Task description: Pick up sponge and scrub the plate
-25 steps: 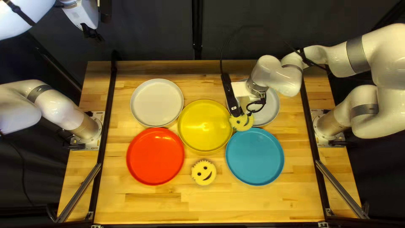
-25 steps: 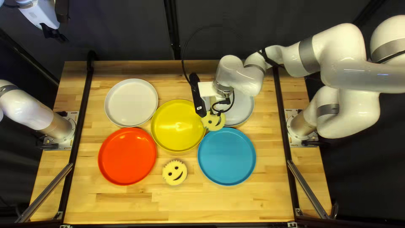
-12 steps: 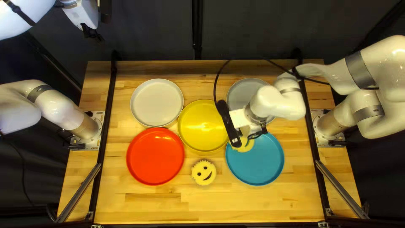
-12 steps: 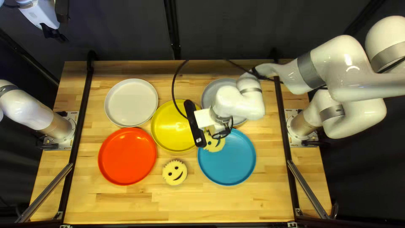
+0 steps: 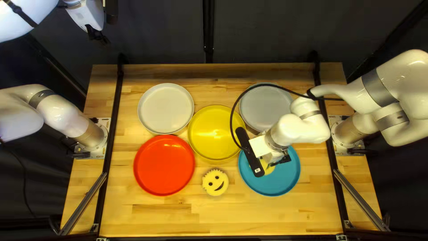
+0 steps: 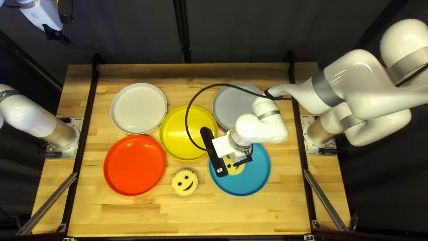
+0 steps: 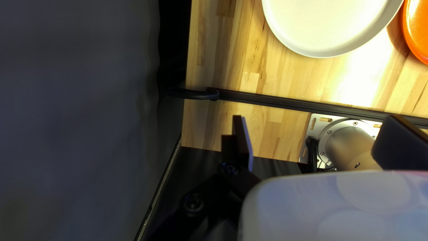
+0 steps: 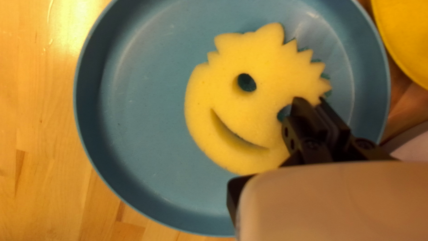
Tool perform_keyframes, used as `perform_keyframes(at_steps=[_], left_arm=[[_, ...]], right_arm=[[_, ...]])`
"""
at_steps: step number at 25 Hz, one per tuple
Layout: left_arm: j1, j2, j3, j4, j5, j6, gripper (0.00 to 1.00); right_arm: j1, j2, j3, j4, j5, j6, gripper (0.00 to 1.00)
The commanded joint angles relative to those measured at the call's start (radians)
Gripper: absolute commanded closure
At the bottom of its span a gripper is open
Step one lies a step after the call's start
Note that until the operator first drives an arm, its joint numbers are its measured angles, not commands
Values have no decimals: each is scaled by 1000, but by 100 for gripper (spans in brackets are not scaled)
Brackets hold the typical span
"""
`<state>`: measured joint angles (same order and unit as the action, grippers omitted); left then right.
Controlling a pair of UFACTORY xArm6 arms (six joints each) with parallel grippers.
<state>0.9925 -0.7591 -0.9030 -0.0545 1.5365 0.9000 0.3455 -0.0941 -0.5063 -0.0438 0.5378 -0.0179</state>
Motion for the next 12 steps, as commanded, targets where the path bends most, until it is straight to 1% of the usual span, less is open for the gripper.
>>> perform_keyframes(at_steps=[1,6,9,12], left_arm=[[0,0,0,0,0,0,0],[0,0,0,0,0,0,0],[0,0,0,0,0,0,0],[0,0,0,0,0,0,0]], right_arm=[[26,-22,21,-2,23,23,100],[53,-30,39,6,32,42,100],[67,-24,35,7,36,53,100],[58,-12,19,0,40,45,100]])
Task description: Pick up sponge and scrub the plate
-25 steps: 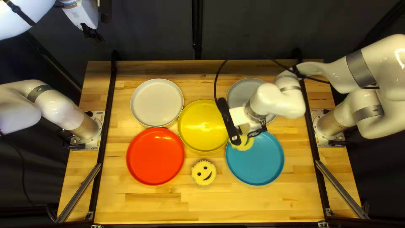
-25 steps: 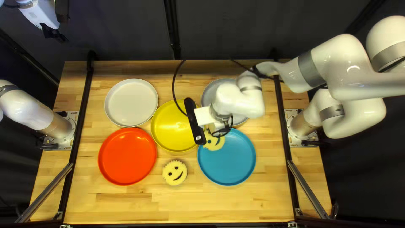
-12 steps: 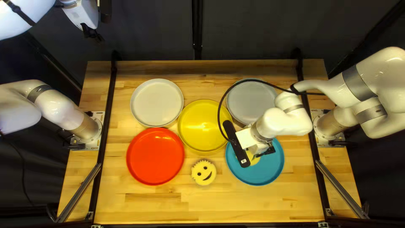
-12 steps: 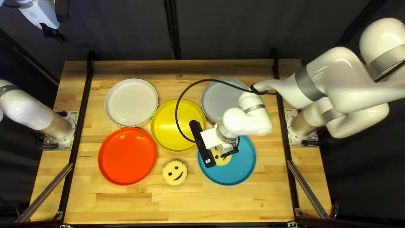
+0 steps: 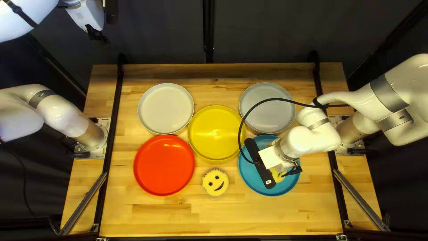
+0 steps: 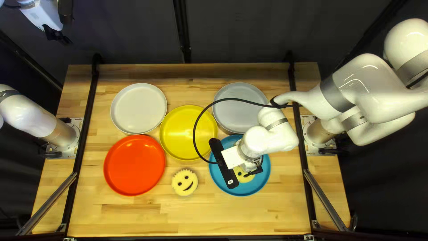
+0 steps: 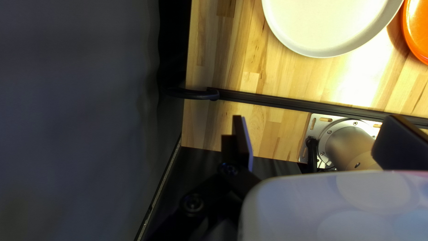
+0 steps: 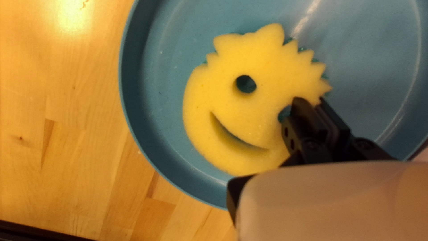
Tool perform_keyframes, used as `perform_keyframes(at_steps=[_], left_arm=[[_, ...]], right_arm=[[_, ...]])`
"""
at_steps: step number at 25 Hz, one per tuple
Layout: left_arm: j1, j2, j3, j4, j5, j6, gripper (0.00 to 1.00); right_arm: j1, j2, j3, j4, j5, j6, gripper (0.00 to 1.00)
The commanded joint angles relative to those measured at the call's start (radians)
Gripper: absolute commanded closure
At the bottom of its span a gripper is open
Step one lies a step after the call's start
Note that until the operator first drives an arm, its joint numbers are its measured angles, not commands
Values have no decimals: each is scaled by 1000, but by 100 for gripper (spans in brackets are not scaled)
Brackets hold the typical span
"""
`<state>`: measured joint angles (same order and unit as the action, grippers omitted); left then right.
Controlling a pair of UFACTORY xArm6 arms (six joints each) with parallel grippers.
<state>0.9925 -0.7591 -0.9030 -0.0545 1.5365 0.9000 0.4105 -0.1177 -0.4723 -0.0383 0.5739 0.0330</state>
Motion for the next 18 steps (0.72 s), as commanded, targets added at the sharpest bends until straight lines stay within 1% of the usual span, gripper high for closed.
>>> perform_keyframes(at_steps=[1,7,13,18], left_arm=[[0,0,0,0,0,0,0],[0,0,0,0,0,0,0],[0,0,0,0,0,0,0],[0,0,0,0,0,0,0]], right_arm=[[-17,20,-24,-7,4,-14,100],[-64,61,-79,-16,10,-61,100],[-142,123,-154,-11,15,-150,100],[-176,167,-202,-1,22,-196,100]])
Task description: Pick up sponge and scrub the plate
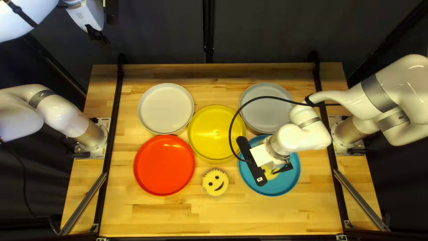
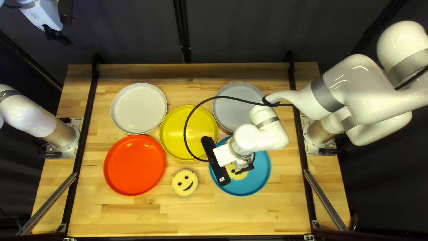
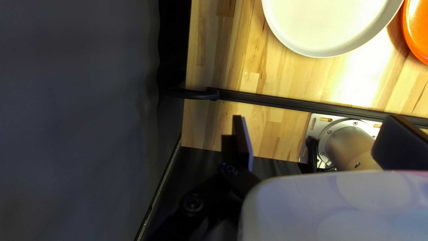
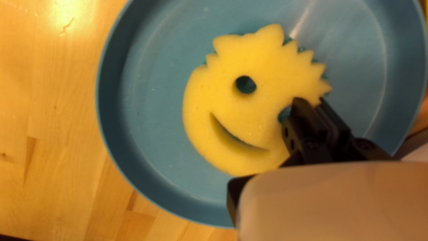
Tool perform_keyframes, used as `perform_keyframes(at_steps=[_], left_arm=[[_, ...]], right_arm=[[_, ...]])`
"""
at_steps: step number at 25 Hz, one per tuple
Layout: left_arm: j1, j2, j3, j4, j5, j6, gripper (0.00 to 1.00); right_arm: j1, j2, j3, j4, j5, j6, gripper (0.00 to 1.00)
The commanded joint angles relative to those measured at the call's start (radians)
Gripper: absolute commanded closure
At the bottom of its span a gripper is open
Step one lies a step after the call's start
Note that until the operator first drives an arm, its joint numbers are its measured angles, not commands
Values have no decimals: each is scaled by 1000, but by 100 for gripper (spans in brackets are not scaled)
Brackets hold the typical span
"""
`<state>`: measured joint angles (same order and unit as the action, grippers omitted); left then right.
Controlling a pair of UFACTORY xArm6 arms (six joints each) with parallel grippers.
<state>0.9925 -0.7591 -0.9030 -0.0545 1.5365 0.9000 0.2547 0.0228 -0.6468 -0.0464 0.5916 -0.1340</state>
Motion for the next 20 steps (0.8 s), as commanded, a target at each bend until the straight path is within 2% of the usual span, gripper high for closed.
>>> perform_keyframes(at_steps=[1,6,20], left_arm=[[0,0,0,0,0,0,0],[0,0,0,0,0,0,0],[0,0,0,0,0,0,0]], right_arm=[[-21,30,-31,9,4,-31,100],[9,27,-26,12,8,-9,100],[178,-8,21,-23,19,174,100]])
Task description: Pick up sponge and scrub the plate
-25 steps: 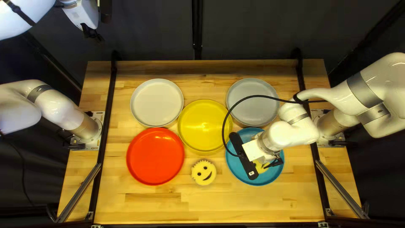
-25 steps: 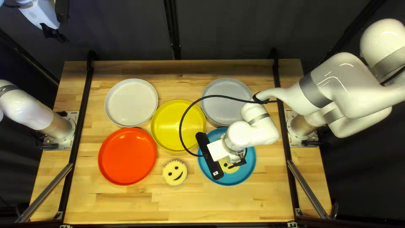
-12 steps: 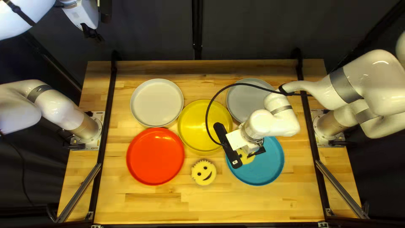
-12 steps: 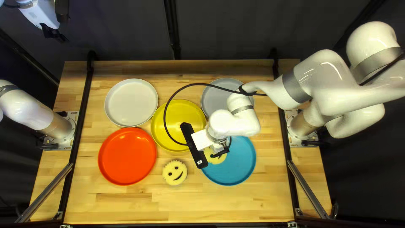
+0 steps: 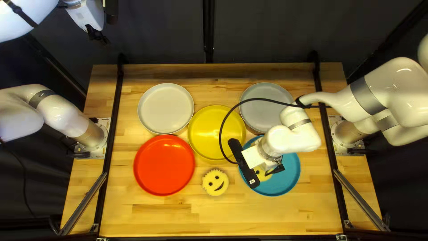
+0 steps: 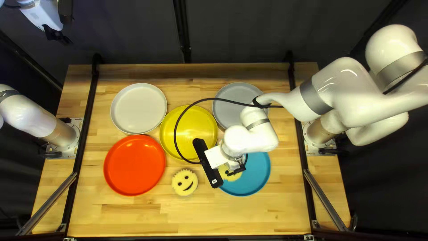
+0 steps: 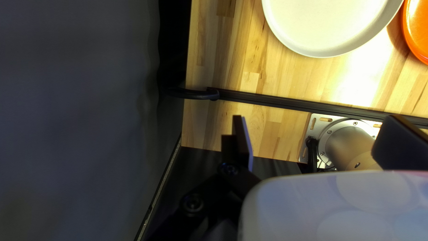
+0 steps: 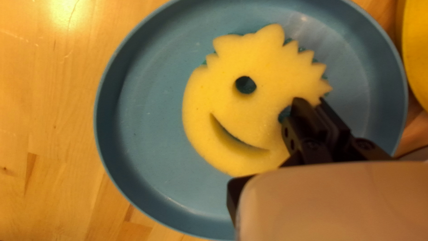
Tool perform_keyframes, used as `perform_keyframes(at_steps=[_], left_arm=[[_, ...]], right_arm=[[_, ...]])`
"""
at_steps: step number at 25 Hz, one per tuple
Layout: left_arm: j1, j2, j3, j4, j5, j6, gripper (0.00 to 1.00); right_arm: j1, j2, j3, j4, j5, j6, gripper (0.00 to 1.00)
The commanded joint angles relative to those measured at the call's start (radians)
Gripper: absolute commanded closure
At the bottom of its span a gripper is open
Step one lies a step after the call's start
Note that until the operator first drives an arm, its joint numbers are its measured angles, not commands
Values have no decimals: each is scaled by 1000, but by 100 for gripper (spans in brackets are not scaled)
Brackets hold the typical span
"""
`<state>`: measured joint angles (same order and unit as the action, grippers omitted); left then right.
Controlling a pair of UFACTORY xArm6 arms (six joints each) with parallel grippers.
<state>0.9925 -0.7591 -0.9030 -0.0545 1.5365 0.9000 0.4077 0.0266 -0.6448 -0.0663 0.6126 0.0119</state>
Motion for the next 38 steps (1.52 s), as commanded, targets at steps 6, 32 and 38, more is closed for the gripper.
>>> perform_keyframes(at_steps=[6,32,38], left_arm=[[0,0,0,0,0,0,0],[0,0,0,0,0,0,0],[0,0,0,0,0,0,0]], right_arm=[[12,-36,51,2,-6,20,100],[-204,-103,105,-71,-39,-119,100],[-181,-137,142,-71,-27,-94,100]])
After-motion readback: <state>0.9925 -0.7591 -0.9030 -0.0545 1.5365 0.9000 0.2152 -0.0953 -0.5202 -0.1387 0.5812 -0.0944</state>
